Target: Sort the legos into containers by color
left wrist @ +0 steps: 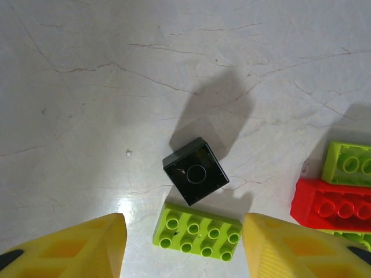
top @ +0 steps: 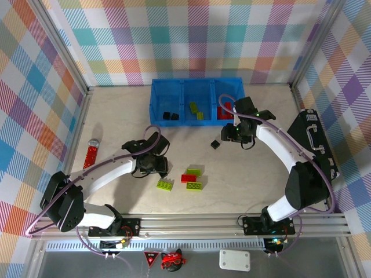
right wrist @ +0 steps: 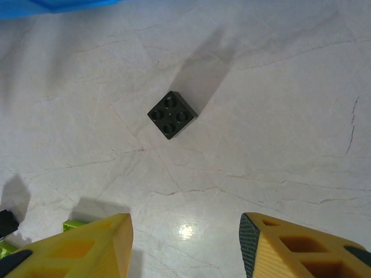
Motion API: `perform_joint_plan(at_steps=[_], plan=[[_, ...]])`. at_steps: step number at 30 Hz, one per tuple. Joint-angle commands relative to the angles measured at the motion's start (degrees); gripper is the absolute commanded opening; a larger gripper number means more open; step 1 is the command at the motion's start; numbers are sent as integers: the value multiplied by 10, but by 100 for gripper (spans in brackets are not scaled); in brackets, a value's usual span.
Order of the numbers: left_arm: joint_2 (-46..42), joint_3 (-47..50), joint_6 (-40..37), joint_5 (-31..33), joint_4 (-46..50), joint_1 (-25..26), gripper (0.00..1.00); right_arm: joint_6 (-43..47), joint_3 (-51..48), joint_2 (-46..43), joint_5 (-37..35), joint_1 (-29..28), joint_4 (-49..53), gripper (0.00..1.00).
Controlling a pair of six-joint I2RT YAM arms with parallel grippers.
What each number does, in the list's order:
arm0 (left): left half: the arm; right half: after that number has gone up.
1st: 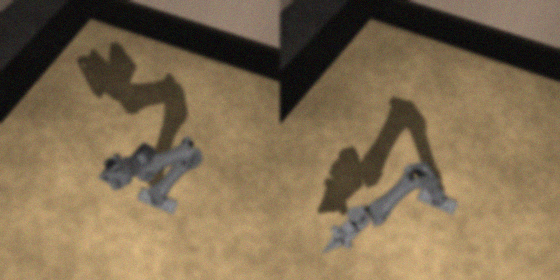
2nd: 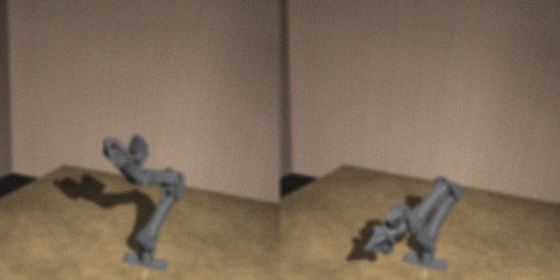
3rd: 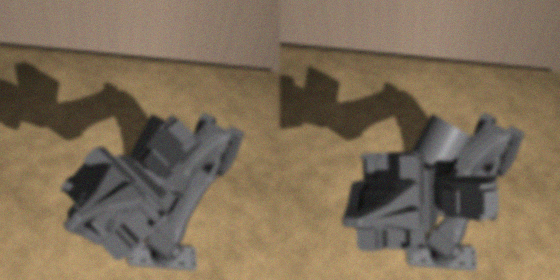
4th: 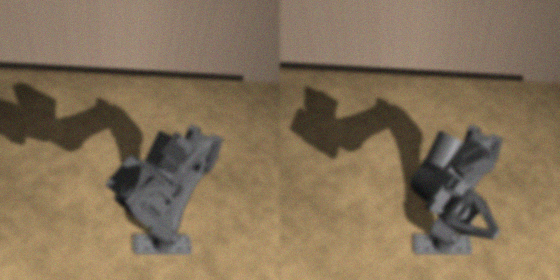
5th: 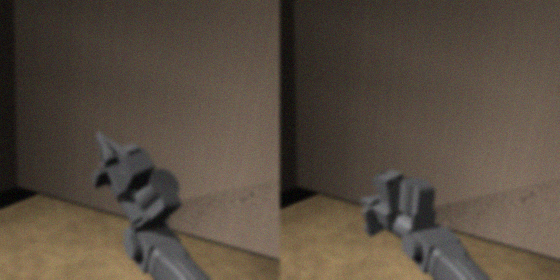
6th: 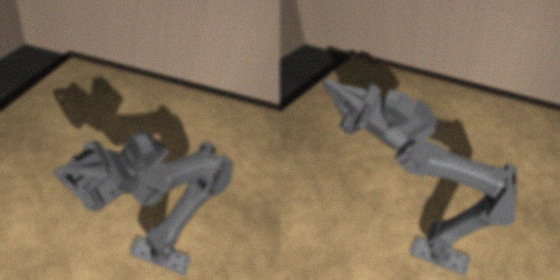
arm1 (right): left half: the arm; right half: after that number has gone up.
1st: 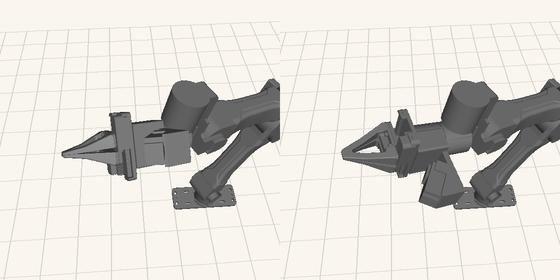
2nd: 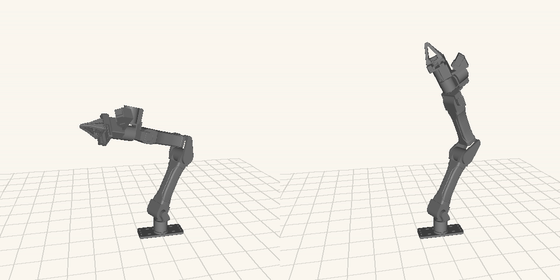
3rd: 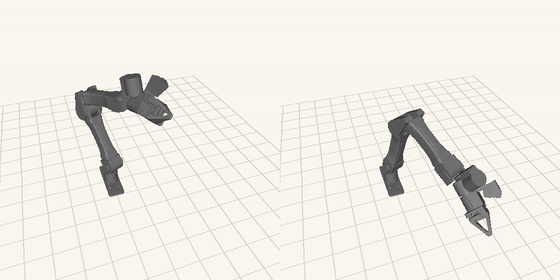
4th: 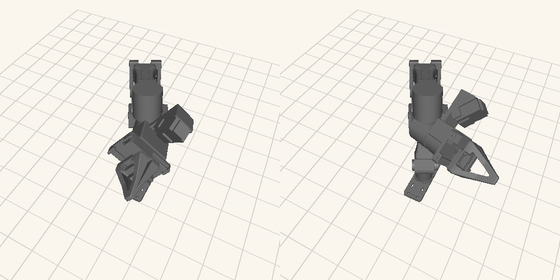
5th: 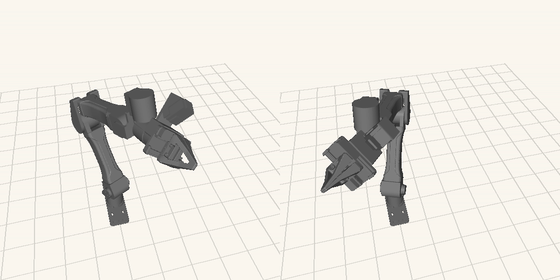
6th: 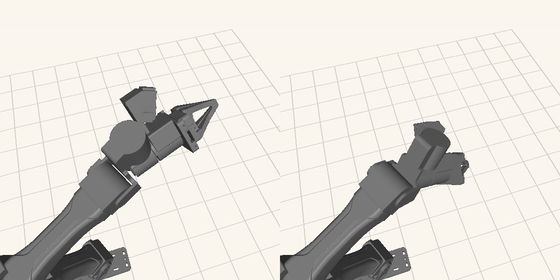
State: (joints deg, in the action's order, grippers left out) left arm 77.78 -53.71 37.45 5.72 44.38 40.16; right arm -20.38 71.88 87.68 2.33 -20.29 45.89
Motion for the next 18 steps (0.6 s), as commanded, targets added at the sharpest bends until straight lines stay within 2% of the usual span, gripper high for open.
perform_joint_plan(at_steps=[1, 12, 18], plan=[[14, 1, 60, 35, -7, 23, 57, -7, -5, -15, 14, -4, -8, 53], [80, 12, 122, 29, -66, 51, 59, 19, -3, -15, 20, -3, 1, 54], [110, 18, 138, 35, -65, 55, 59, 27, -6, -15, 14, -3, 1, 54]])
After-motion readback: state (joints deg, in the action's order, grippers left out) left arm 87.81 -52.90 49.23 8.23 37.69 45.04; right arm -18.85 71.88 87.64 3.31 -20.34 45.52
